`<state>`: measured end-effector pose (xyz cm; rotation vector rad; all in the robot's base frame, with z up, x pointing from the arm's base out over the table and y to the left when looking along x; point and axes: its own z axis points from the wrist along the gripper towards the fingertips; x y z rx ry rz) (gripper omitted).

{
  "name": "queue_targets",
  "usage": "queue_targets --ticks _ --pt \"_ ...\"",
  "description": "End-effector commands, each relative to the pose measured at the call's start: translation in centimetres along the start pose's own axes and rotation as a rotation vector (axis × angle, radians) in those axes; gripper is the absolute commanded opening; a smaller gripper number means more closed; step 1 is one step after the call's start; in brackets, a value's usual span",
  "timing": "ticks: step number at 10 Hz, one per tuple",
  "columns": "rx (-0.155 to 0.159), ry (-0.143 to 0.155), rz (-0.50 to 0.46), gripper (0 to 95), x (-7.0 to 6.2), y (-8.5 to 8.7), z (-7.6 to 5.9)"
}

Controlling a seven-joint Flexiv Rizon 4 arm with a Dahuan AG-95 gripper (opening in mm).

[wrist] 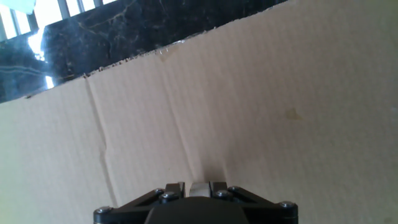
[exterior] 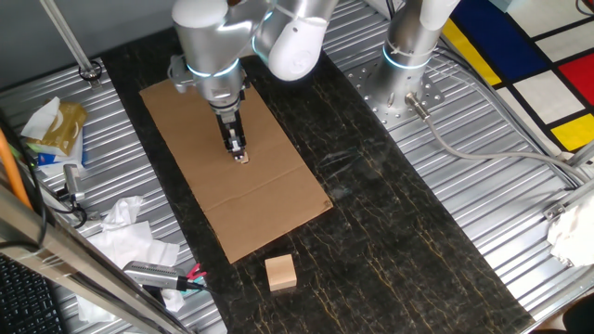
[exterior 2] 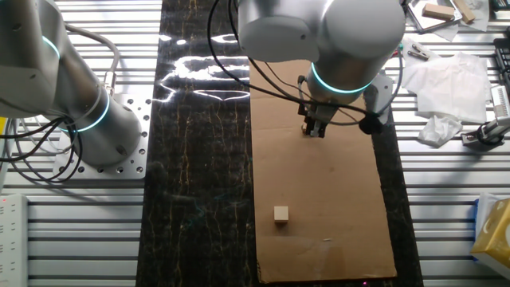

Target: Grab the block and place it at the designated location

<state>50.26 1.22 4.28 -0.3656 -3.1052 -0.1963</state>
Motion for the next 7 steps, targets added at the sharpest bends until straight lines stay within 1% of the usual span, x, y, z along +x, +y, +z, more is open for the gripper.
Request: queue_targets --ticks 1,2,3,4,6,7 --pt "0.007 0.005 -0.008 19.0 -1.1 -0.3 -1.2" --pt "0.012 0.000 -0.006 0.0 -1.8 -0.4 -1.9" --pt "0.022 -0.005 -0.007 0.0 -2.6 -0.3 -2.7" --pt "0.022 -0.005 -0.006 0.0 -3.3 -0.1 -3.4" --pt "0.024 -0.019 -0.013 0.0 -4.5 0.8 -4.4" --pt "0.032 -0.021 -0.014 0.0 -4.9 1.4 -4.8"
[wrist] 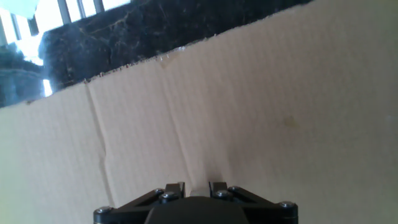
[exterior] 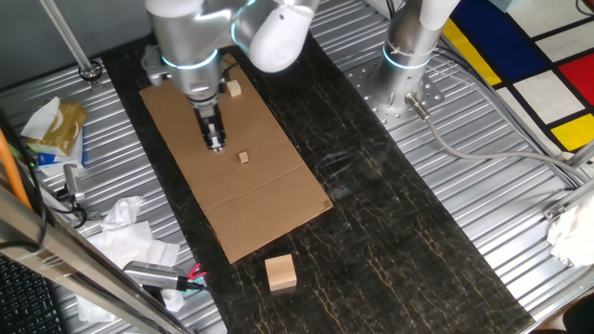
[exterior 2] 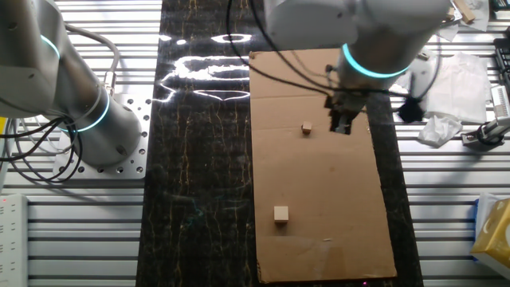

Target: Grab the block and place it at the designated location

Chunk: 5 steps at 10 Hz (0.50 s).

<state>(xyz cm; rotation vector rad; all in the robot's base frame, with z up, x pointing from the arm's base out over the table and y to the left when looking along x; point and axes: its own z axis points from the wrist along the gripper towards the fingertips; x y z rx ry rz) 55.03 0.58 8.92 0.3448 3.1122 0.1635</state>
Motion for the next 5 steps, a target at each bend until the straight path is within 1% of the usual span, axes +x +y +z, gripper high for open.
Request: queue_targets --ticks 1,2,3,4,5 --pt "0.017 -0.006 0.000 0.0 -0.7 0.9 -0.5" --pt "0.024 -0.010 -0.002 0.0 -1.0 1.3 -0.8" --pt "0.038 -0.014 -0.010 0.0 -1.2 1.7 -1.0" --pt "0.058 -0.025 -0.021 0.0 -1.4 2.0 -1.2" --pt "0.065 -0.035 -0.027 0.0 -1.5 2.2 -1.3"
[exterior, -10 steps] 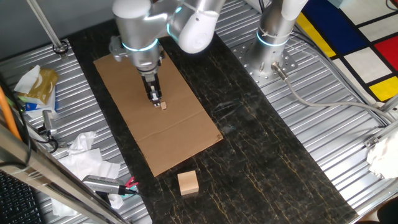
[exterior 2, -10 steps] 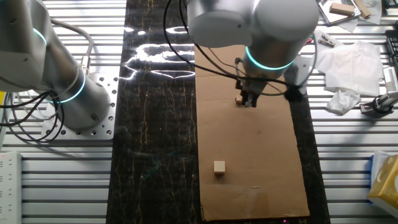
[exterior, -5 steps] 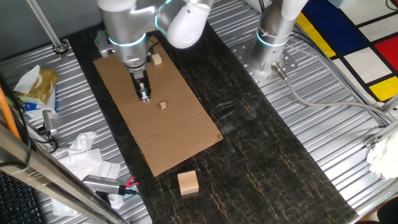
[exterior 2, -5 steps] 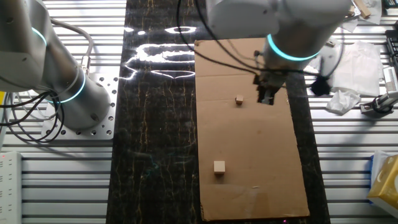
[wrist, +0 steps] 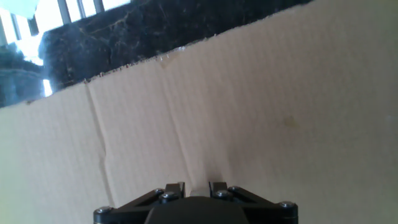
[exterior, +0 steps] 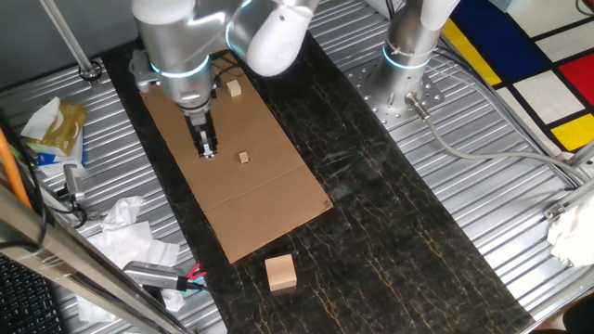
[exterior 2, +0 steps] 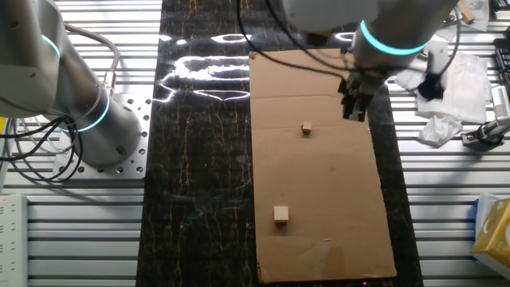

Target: Grab the block and place it at the designated location

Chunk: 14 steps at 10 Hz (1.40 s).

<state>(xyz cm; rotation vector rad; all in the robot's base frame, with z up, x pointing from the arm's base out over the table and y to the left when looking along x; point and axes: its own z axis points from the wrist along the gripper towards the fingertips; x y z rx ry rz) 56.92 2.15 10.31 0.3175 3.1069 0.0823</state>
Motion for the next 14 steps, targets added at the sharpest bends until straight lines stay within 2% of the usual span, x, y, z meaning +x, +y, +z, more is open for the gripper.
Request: queue_targets --ticks 1,3,5,6,14 --pt "0.021 -0.025 -0.012 0.0 -0.2 0.4 -0.3" --pt "0.022 -0.033 -0.005 0.0 -0.5 0.9 -0.6" --pt "0.022 -0.062 -0.006 0.0 -0.9 1.5 -0.9" --pt "0.024 -0.067 -0.013 0.0 -0.9 1.6 -1.0" --pt "0.025 -0.069 -0.006 0.0 -0.9 1.6 -1.0"
